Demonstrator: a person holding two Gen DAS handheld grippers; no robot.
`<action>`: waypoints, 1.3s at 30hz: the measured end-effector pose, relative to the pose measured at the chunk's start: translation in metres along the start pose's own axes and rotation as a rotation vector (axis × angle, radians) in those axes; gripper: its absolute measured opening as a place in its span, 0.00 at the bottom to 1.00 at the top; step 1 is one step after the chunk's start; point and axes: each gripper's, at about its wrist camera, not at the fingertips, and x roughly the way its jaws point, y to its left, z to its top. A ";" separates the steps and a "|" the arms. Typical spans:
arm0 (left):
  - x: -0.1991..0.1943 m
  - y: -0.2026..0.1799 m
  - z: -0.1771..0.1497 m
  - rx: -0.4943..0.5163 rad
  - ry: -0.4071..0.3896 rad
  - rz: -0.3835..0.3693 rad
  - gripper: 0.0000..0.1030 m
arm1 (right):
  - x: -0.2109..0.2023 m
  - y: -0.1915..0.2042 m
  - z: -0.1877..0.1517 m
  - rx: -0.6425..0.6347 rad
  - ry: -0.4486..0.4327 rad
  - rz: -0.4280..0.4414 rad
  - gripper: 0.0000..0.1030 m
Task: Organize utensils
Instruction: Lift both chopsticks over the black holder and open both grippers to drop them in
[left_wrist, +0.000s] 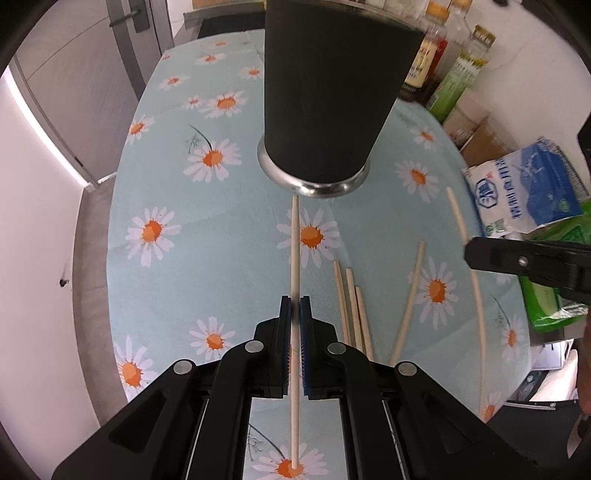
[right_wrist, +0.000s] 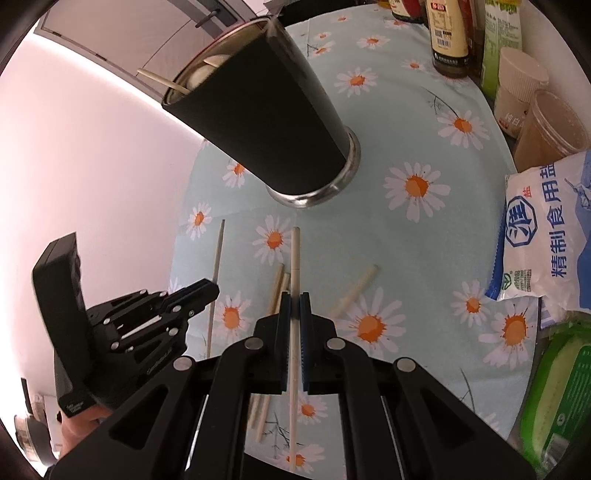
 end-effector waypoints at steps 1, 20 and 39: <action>-0.004 0.002 0.000 0.002 -0.012 -0.011 0.03 | -0.001 0.002 0.000 0.002 -0.008 -0.005 0.05; -0.064 0.031 0.017 -0.056 -0.247 -0.116 0.03 | -0.018 0.031 0.013 -0.059 -0.074 -0.096 0.05; -0.128 0.019 0.060 -0.060 -0.458 -0.162 0.03 | -0.065 0.078 0.060 -0.265 -0.278 0.081 0.05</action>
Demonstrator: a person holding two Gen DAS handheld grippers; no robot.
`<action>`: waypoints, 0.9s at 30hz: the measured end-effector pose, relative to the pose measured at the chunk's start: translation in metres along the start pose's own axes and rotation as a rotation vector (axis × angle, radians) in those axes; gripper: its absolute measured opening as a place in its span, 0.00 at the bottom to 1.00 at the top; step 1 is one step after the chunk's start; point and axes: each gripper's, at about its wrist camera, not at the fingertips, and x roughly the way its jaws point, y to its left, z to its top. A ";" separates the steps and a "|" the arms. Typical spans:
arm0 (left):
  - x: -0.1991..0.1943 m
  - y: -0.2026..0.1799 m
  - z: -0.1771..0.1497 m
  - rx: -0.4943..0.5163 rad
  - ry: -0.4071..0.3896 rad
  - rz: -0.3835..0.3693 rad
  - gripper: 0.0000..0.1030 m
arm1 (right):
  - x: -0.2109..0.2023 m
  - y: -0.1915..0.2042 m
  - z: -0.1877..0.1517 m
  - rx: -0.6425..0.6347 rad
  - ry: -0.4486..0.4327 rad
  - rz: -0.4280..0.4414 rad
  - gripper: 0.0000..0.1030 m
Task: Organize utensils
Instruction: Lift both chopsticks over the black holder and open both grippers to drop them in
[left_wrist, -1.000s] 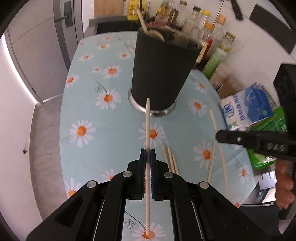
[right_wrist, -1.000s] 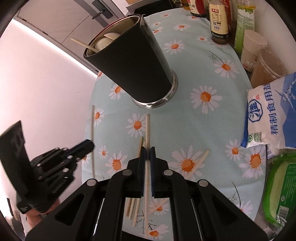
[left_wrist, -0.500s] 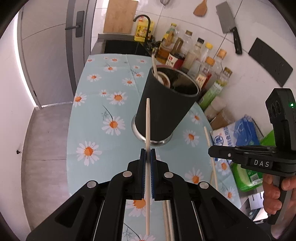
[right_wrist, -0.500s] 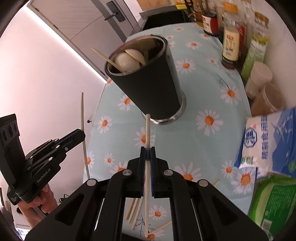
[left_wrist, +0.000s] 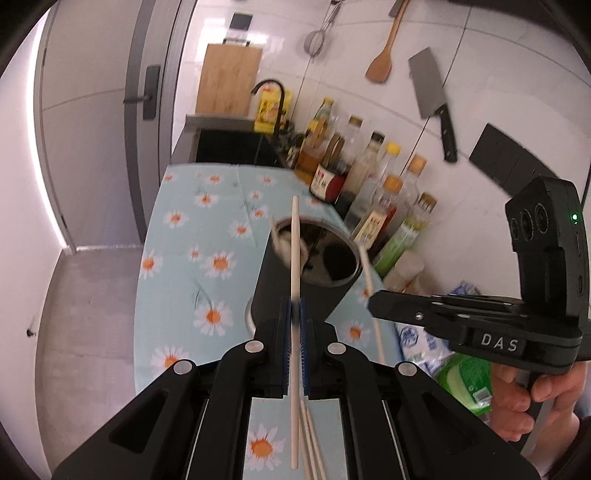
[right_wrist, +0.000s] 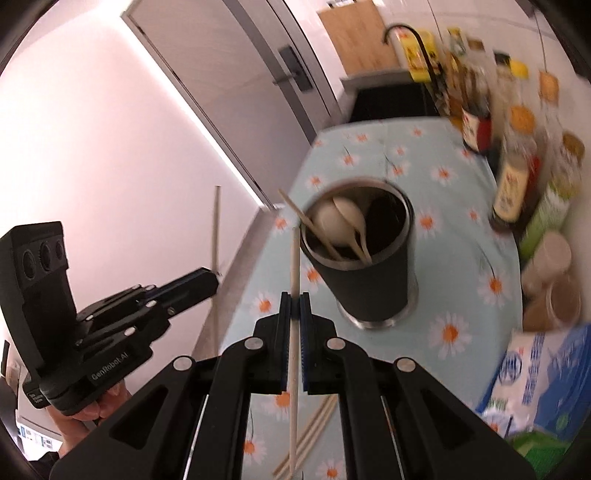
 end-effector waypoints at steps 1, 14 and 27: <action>-0.001 -0.001 0.004 0.003 -0.011 -0.001 0.03 | -0.001 0.002 0.005 -0.012 -0.019 0.002 0.05; 0.005 -0.009 0.057 0.026 -0.177 -0.060 0.03 | -0.026 -0.012 0.056 0.015 -0.267 0.027 0.06; 0.024 0.005 0.087 -0.040 -0.345 -0.180 0.03 | -0.040 -0.019 0.096 -0.023 -0.472 -0.033 0.06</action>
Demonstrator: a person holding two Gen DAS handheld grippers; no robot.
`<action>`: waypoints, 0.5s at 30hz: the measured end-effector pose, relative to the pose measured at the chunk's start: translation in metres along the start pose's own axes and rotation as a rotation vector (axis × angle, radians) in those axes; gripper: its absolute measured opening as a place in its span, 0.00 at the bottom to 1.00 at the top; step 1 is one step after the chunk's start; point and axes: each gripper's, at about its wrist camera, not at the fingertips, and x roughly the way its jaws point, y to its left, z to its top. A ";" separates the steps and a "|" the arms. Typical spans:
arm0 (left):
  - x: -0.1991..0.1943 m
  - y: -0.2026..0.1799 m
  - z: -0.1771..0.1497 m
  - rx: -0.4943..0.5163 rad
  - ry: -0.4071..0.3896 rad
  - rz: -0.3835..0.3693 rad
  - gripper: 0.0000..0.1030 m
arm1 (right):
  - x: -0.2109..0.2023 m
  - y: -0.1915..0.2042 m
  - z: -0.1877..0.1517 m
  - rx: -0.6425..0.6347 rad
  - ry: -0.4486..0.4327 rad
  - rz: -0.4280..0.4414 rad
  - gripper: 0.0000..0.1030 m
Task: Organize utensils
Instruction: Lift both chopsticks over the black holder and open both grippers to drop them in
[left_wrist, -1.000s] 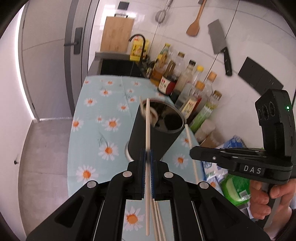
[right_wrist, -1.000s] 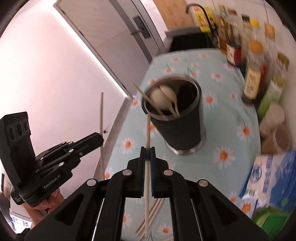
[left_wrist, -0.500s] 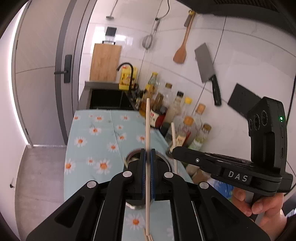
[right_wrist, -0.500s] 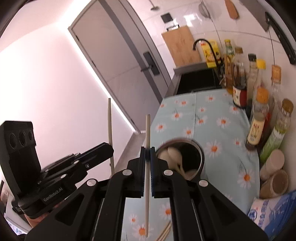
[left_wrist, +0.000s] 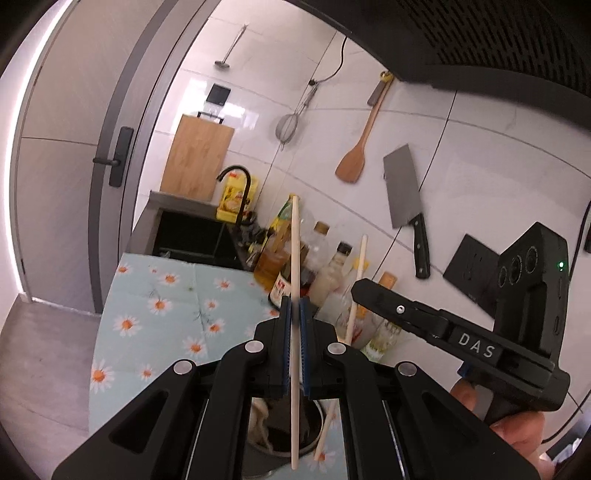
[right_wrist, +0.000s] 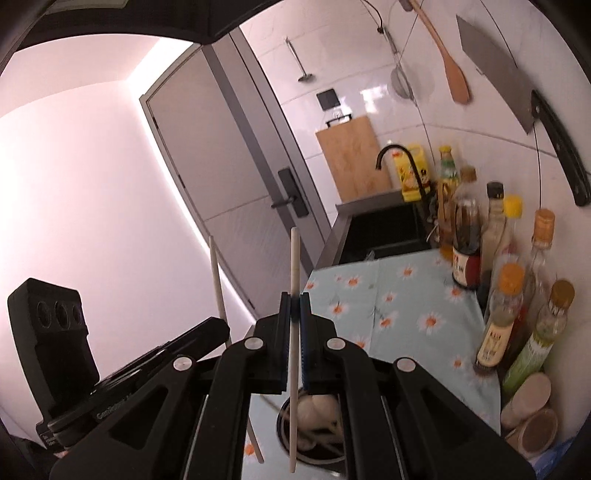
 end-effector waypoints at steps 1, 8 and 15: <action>0.003 0.000 0.001 0.000 -0.011 -0.005 0.03 | 0.001 -0.002 0.001 0.005 -0.006 -0.002 0.06; 0.024 0.005 -0.007 0.003 -0.036 -0.014 0.03 | 0.007 -0.013 -0.003 -0.008 -0.073 -0.038 0.06; 0.042 0.011 -0.028 -0.003 0.006 0.009 0.04 | 0.019 -0.029 -0.019 0.026 -0.062 -0.050 0.06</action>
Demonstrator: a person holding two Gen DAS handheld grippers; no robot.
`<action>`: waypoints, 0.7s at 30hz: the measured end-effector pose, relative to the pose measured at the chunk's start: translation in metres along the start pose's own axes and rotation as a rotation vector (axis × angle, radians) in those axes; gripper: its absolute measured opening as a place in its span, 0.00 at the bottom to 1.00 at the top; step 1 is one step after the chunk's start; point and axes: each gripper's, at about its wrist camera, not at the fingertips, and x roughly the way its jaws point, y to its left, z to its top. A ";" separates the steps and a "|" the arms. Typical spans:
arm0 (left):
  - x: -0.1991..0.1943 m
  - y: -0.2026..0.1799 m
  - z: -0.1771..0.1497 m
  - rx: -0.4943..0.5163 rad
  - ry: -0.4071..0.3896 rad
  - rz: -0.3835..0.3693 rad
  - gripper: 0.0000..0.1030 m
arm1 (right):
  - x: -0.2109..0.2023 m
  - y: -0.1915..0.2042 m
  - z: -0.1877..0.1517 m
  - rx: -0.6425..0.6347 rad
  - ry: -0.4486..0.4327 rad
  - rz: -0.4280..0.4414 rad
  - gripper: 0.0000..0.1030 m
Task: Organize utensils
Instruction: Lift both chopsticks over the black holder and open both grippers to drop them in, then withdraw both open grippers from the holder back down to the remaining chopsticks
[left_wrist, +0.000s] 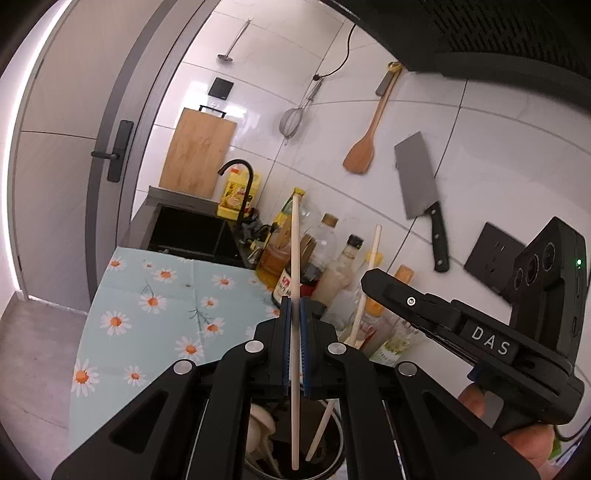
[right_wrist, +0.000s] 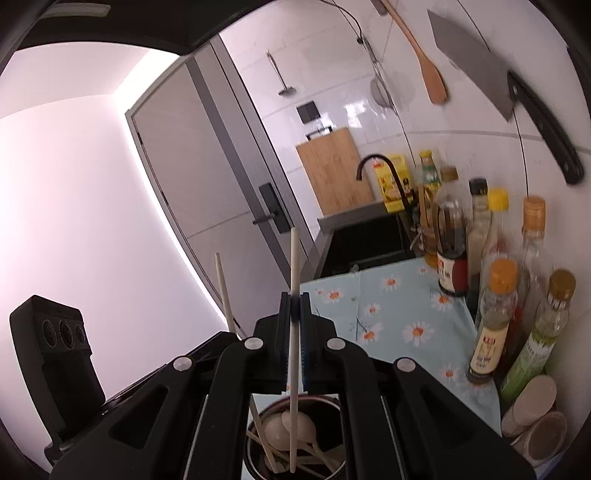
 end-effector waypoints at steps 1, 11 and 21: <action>0.002 0.000 -0.002 0.003 0.012 -0.001 0.04 | 0.002 -0.002 -0.003 0.002 0.008 -0.003 0.06; 0.003 0.001 -0.007 -0.003 0.049 0.019 0.04 | 0.004 -0.011 -0.010 0.059 0.054 0.000 0.07; -0.008 -0.005 -0.005 -0.003 0.059 0.015 0.16 | -0.015 -0.005 -0.007 0.071 0.043 0.014 0.11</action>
